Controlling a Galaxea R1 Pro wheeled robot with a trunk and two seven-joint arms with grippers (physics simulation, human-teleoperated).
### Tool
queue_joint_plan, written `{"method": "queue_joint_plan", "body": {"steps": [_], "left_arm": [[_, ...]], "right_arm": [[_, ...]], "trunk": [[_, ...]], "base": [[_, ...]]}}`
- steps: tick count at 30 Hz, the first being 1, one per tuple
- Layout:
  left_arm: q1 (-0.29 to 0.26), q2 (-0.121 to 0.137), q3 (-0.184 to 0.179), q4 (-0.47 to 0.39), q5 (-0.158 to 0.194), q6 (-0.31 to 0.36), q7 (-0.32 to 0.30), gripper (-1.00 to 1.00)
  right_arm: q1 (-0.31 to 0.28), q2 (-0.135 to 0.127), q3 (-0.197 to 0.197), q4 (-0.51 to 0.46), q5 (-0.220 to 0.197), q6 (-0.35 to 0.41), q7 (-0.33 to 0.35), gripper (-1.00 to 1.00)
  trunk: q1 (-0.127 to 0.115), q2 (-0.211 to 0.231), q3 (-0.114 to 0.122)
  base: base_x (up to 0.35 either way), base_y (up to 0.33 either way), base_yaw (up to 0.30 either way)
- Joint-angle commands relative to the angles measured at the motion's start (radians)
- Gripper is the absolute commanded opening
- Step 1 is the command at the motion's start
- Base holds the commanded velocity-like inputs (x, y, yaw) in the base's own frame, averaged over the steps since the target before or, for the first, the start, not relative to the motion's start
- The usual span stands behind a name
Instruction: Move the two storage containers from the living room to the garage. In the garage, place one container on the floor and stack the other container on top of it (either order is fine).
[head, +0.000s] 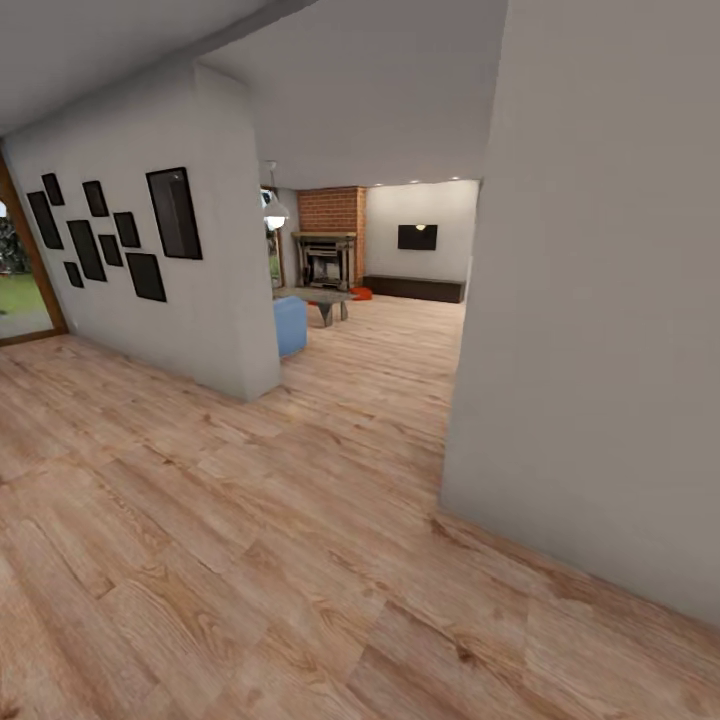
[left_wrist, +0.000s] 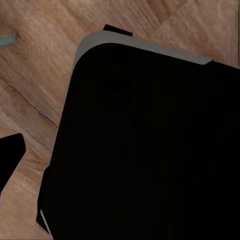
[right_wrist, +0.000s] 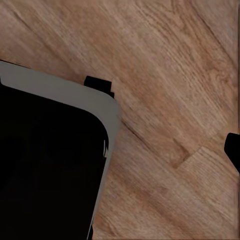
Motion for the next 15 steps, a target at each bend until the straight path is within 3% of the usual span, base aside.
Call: {"method": "queue_joint_plan", "body": {"steps": [1, 15], "left_arm": [[0.0, 0.0, 0.001, -0.001, 0.004, -0.002, 0.001, 1.0], [0.0, 0.0, 0.001, -0.001, 0.004, -0.002, 0.001, 1.0]], "right_arm": [[-0.001, 0.0, 0.005, 0.003, -0.004, -0.006, 0.002, 1.0], [-0.001, 0.0, 0.006, 0.003, -0.005, -0.005, 0.002, 1.0]], "trunk": [[0.001, 0.0, -0.001], [0.001, 0.0, -0.001]], "base": [[0.324, 0.0, 0.0], [0.324, 0.0, 0.0]]}}
